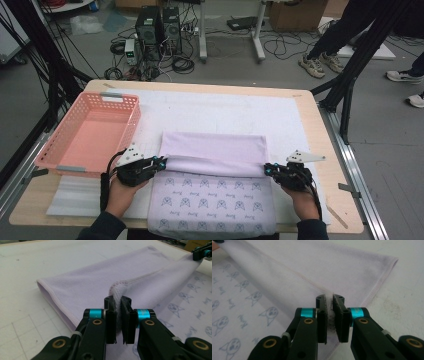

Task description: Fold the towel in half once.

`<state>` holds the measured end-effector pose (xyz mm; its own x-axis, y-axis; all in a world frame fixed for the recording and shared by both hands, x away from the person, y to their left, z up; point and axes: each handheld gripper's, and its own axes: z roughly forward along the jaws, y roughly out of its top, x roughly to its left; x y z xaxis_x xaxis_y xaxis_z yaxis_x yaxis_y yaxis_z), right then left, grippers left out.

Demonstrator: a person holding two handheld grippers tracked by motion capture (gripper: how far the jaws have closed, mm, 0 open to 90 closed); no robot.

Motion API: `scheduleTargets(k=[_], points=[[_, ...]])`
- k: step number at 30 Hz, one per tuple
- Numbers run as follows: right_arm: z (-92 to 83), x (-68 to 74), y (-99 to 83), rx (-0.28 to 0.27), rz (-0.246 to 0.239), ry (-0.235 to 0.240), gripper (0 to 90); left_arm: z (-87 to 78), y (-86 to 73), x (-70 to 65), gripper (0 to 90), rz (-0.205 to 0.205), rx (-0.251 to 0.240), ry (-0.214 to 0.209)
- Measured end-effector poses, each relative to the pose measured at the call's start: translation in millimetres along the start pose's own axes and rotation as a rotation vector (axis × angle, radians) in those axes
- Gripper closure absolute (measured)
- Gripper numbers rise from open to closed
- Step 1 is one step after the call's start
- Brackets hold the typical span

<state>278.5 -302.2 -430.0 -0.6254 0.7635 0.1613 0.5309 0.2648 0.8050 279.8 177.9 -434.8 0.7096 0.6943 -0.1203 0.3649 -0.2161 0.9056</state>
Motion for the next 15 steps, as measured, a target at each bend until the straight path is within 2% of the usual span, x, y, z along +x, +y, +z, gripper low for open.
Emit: scheduleTargets(k=[7,11,15], points=[[-9.8,11.1,-8.8,-0.002,0.0,0.009,81.9,-13.0,-10.3,-9.4,82.9,0.0,0.007,-0.002],[-13.8,16.1,-13.3,0.008,-0.011,0.015,81.9,-19.9,-15.3,-11.3,81.7,-0.019,0.016,-0.001],[-18.8,18.8,-16.9,0.008,-0.018,0.027,81.9,-25.2,-19.5,-14.4,82.1,-0.025,0.03,-0.019]])
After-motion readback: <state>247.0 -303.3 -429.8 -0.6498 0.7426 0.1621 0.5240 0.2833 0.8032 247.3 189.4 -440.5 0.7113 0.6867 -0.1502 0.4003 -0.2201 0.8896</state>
